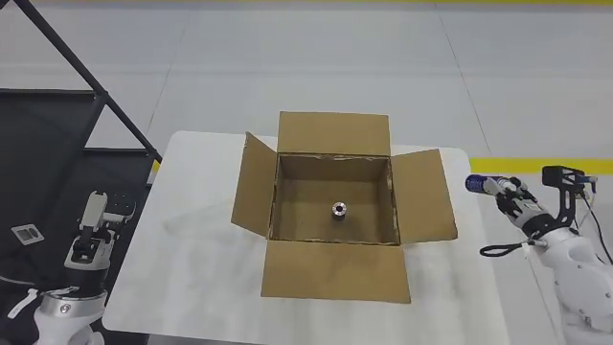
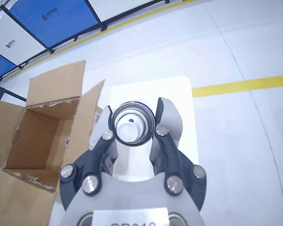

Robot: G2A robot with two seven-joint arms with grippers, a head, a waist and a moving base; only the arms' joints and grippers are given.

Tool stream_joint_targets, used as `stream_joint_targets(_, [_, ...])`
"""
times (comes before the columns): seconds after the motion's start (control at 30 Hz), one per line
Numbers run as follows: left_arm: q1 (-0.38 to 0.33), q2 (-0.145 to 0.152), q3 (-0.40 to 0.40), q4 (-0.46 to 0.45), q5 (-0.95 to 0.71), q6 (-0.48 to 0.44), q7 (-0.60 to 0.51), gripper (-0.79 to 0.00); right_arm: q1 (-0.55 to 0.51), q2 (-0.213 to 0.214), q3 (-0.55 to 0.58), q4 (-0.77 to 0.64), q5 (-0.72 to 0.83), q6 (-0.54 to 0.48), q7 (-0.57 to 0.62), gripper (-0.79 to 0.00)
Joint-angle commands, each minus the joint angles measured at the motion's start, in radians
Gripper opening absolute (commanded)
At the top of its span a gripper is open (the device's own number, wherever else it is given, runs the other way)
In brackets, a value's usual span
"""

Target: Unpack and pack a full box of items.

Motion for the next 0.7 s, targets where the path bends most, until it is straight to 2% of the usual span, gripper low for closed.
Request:
stream_joint_targets(0.0, [0.000,0.000,0.000,0.000,0.000,0.000,0.000,0.000,0.015,0.005,-0.018,0.049,-0.041,-0.044,0.048,-0.785])
stream_joint_targets(0.33, [0.000,0.000,0.000,0.000,0.000,0.000,0.000,0.000,0.130,0.013,-0.125,0.232,-0.147,-0.048,0.181,-0.785])
stream_joint_targets(0.57, [0.000,0.000,0.000,0.000,0.000,0.000,0.000,0.000,0.218,0.009,-0.194,0.351,-0.183,-0.025,0.200,-0.785])
stream_joint_targets(0.63, [0.000,0.000,0.000,0.000,0.000,0.000,0.000,0.000,0.236,0.008,-0.207,0.373,-0.185,-0.025,0.199,-0.542])
stream_joint_targets(0.67, [0.000,0.000,0.000,0.000,0.000,0.000,0.000,0.000,0.243,0.008,-0.211,0.380,-0.187,-0.028,0.198,-0.459])
